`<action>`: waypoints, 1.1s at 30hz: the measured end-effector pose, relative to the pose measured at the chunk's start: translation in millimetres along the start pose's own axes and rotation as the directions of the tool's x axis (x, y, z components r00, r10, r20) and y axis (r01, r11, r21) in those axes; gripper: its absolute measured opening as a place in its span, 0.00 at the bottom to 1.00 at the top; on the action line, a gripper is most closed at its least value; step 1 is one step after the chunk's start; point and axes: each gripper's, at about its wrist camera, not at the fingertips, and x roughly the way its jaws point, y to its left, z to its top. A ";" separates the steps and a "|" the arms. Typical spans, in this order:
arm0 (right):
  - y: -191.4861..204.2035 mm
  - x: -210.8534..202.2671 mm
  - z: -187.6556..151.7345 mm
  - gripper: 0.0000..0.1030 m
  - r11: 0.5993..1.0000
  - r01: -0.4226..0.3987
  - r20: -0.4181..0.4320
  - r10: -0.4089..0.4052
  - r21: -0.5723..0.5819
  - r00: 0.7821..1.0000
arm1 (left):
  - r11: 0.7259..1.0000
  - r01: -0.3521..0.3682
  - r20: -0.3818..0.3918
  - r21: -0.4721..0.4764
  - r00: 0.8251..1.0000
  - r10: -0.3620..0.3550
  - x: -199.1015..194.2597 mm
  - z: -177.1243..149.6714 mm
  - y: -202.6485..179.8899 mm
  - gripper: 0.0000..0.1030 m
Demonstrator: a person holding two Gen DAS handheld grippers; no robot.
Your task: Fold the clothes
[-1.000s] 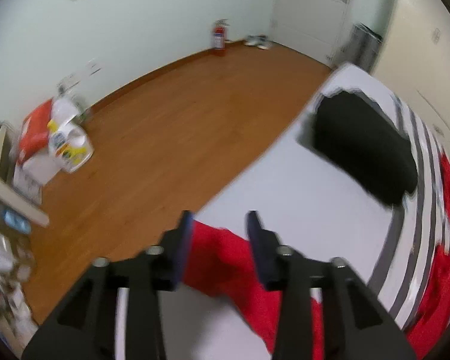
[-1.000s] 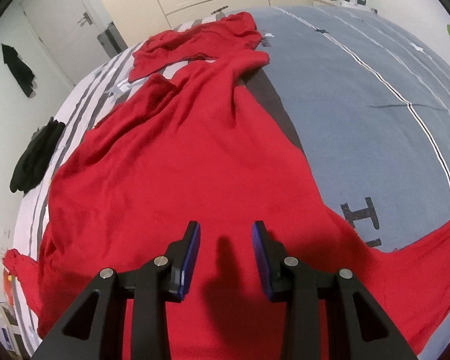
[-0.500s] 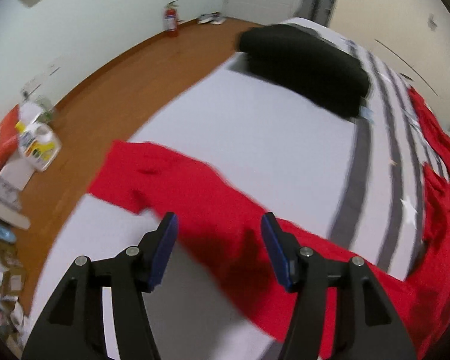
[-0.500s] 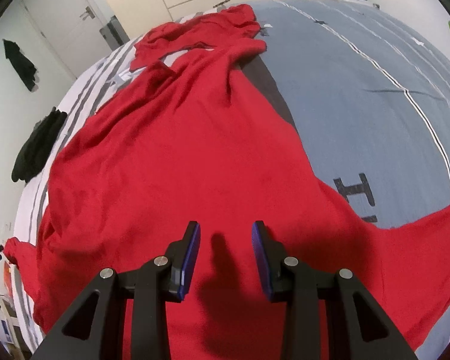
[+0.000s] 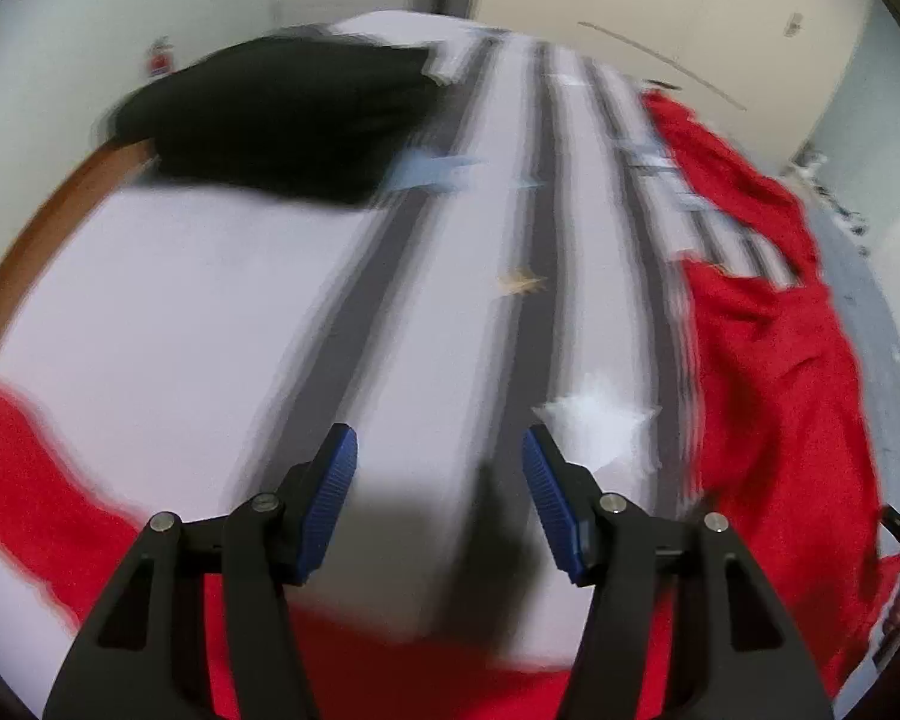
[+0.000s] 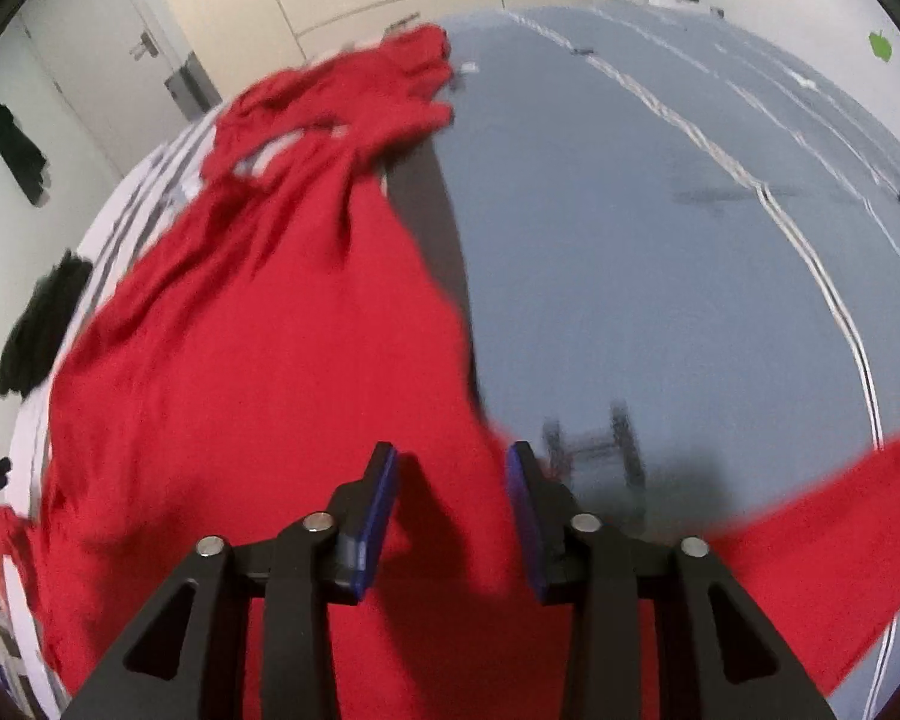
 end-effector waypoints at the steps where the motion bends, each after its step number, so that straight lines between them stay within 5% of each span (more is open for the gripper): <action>1: -0.1 5.5 11.9 0.49 1.000 -0.007 0.011 0.008 -0.009 1.000 | 0.999 0.029 0.001 0.023 1.000 -0.029 9.9 7.3 -21.2 0.53; 8: 10.8 63.0 94.5 0.50 0.995 -0.058 0.023 0.060 -0.085 0.998 | 0.970 0.115 -0.048 0.212 0.993 -0.107 90.4 55.8 -140.9 0.53; 18: 12.3 128.0 171.4 0.50 0.986 -0.165 0.019 0.164 0.008 0.986 | 0.954 0.103 -0.095 0.281 0.992 -0.079 159.9 94.2 -187.0 0.51; 20: 14.9 145.4 176.8 0.50 0.985 -0.170 -0.012 0.170 0.017 0.985 | 0.948 0.112 -0.099 0.298 0.991 -0.086 164.5 94.2 -189.0 0.40; 23: 12.3 158.7 184.4 0.51 0.983 -0.177 -0.006 0.177 0.047 0.984 | 0.957 0.152 -0.102 0.247 0.986 -0.130 163.7 102.9 -181.9 0.07; 24: 11.6 162.5 188.6 0.51 0.982 -0.181 -0.001 0.181 0.059 0.983 | 0.962 0.157 -0.100 0.222 0.985 -0.138 163.4 109.0 -178.7 0.05; 26: 10.5 170.0 199.1 0.37 0.980 -0.180 0.008 0.180 0.080 0.984 | 0.972 0.145 -0.075 0.187 0.988 -0.133 159.9 123.4 -173.7 0.05; 27: 8.8 172.8 204.5 0.10 0.979 -0.182 0.005 0.182 0.093 0.983 | 0.976 0.134 -0.057 0.173 0.990 -0.126 157.1 132.0 -170.9 0.05; 28: 7.8 173.7 208.8 0.04 0.977 -0.191 0.005 0.192 0.097 0.981 | 0.979 0.128 -0.041 0.155 0.992 -0.123 154.4 142.4 -167.4 0.05; 33: 14.3 164.9 229.3 0.04 0.982 -0.188 0.032 0.187 0.031 0.982 | 0.987 0.081 0.015 0.139 0.996 -0.084 144.8 189.8 -158.9 0.05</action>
